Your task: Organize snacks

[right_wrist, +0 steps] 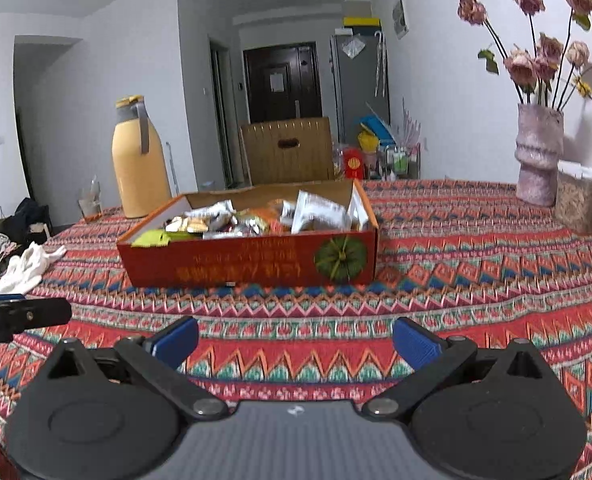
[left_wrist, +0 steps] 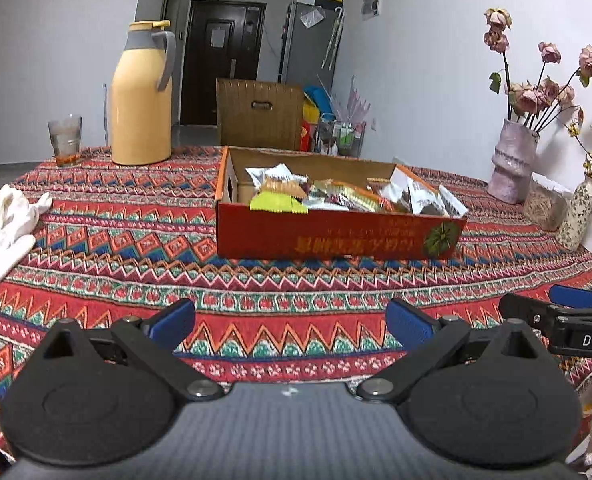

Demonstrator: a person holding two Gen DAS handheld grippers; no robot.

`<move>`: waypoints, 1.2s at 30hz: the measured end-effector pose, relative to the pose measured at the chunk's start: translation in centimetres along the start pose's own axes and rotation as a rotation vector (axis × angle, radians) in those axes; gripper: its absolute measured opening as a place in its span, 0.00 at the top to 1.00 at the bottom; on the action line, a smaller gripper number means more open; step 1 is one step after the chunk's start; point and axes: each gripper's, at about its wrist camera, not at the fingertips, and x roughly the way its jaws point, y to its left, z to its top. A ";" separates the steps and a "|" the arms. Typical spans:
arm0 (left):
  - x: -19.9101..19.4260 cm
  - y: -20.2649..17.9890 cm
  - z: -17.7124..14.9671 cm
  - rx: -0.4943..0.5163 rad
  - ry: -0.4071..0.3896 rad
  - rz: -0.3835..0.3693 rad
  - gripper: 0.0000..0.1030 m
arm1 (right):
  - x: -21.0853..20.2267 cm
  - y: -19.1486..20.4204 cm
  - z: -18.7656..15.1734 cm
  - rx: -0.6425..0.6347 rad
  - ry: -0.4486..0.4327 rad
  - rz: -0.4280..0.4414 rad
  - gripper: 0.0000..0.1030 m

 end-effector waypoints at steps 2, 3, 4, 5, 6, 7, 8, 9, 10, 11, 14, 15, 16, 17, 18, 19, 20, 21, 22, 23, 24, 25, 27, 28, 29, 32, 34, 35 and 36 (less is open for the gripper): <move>0.1 0.0 -0.2 -0.001 0.006 -0.001 0.00 | 0.0 0.0 -0.4 0.002 0.011 0.000 0.00; 0.1 0.0 -0.3 -0.002 0.008 -0.003 0.00 | 0.0 -0.1 -0.5 0.003 0.016 0.000 0.00; 0.1 0.0 -0.3 -0.002 0.010 -0.004 0.00 | 0.1 -0.1 -0.6 0.003 0.021 -0.001 0.00; 0.2 0.1 -0.4 -0.003 0.012 -0.004 0.00 | 0.1 -0.1 -0.7 0.004 0.025 -0.001 0.00; 0.2 0.1 -0.4 -0.003 0.014 -0.004 0.00 | 0.2 -0.1 -0.7 0.004 0.029 -0.001 0.00; 0.2 0.1 -0.4 -0.003 0.016 -0.005 0.00 | 0.2 -0.1 -0.8 0.005 0.031 -0.002 0.00; 0.3 0.1 -0.4 -0.003 0.018 -0.006 0.00 | 0.3 -0.2 -0.8 0.005 0.033 -0.002 0.00; 0.3 0.1 -0.5 -0.003 0.018 -0.006 0.00 | 0.3 -0.2 -0.8 0.005 0.034 -0.002 0.00; 0.4 0.1 -0.5 -0.003 0.019 -0.007 0.00 | 0.3 -0.2 -0.8 0.005 0.035 -0.001 0.00; 0.4 0.1 -0.5 -0.003 0.021 -0.008 0.00 | 0.4 -0.2 -0.8 0.004 0.036 -0.001 0.00; 0.5 0.0 -0.6 -0.003 0.025 -0.008 0.00 | 0.5 -0.2 -0.8 0.004 0.041 0.000 0.00; 0.5 0.0 -0.5 -0.003 0.026 -0.008 0.00 | 0.6 -0.2 -0.8 0.005 0.042 0.000 0.00; 0.6 0.0 -0.6 -0.003 0.028 -0.009 0.00 | 0.6 -0.2 -0.9 0.006 0.044 0.000 0.00; 0.6 0.1 -0.6 -0.004 0.028 -0.010 0.00 | 0.7 -0.3 -0.9 0.006 0.045 0.000 0.00; 0.6 0.1 -0.6 -0.004 0.029 -0.010 0.00 | 0.7 -0.3 -0.9 0.006 0.046 0.000 0.00; 0.6 0.1 -0.6 -0.004 0.030 -0.010 0.00 | 0.7 -0.3 -0.9 0.006 0.047 0.000 0.00; 0.6 0.1 -0.6 -0.004 0.031 -0.010 0.00 | 0.7 -0.3 -0.9 0.006 0.048 -0.001 0.00; 0.6 0.1 -0.6 -0.005 0.031 -0.009 0.00 | 0.7 -0.3 -1.0 0.005 0.048 -0.001 0.00; 0.6 0.1 -0.6 -0.005 0.031 -0.011 0.00 | 0.7 -0.3 -1.0 0.005 0.049 -0.002 0.00; 0.6 0.1 -0.6 -0.005 0.032 -0.011 0.00 | 0.8 -0.3 -1.0 0.005 0.050 -0.003 0.00; 0.7 0.0 -0.6 -0.004 0.032 -0.012 0.00 | 0.8 -0.2 -1.0 0.004 0.051 -0.004 0.00; 0.7 0.0 -0.6 -0.005 0.032 -0.012 0.00 | 0.8 -0.2 -0.9 0.004 0.052 -0.005 0.00; 0.7 0.0 -0.6 -0.005 0.032 -0.011 0.00 | 0.8 -0.2 -1.0 0.003 0.053 -0.005 0.00; 0.7 0.0 -0.6 -0.005 0.032 -0.012 0.00 | 0.9 -0.2 -1.0 0.003 0.053 -0.005 0.00; 0.7 0.0 -0.6 -0.005 0.032 -0.013 0.00 | 0.9 -0.2 -1.0 0.003 0.054 -0.005 0.00; 0.7 0.0 -0.7 -0.006 0.032 -0.013 0.00 | 0.9 -0.2 -1.0 0.003 0.054 -0.005 0.00; 0.7 0.0 -0.7 -0.005 0.032 -0.012 0.00 | 0.9 -0.2 -1.0 0.002 0.053 -0.005 0.00; 0.7 0.0 -0.7 -0.006 0.032 -0.013 0.00 | 0.9 -0.2 -1.0 0.003 0.054 -0.005 0.00; 0.7 0.0 -0.7 -0.006 0.032 -0.014 0.00 | 0.9 -0.2 -1.0 0.003 0.054 -0.005 0.00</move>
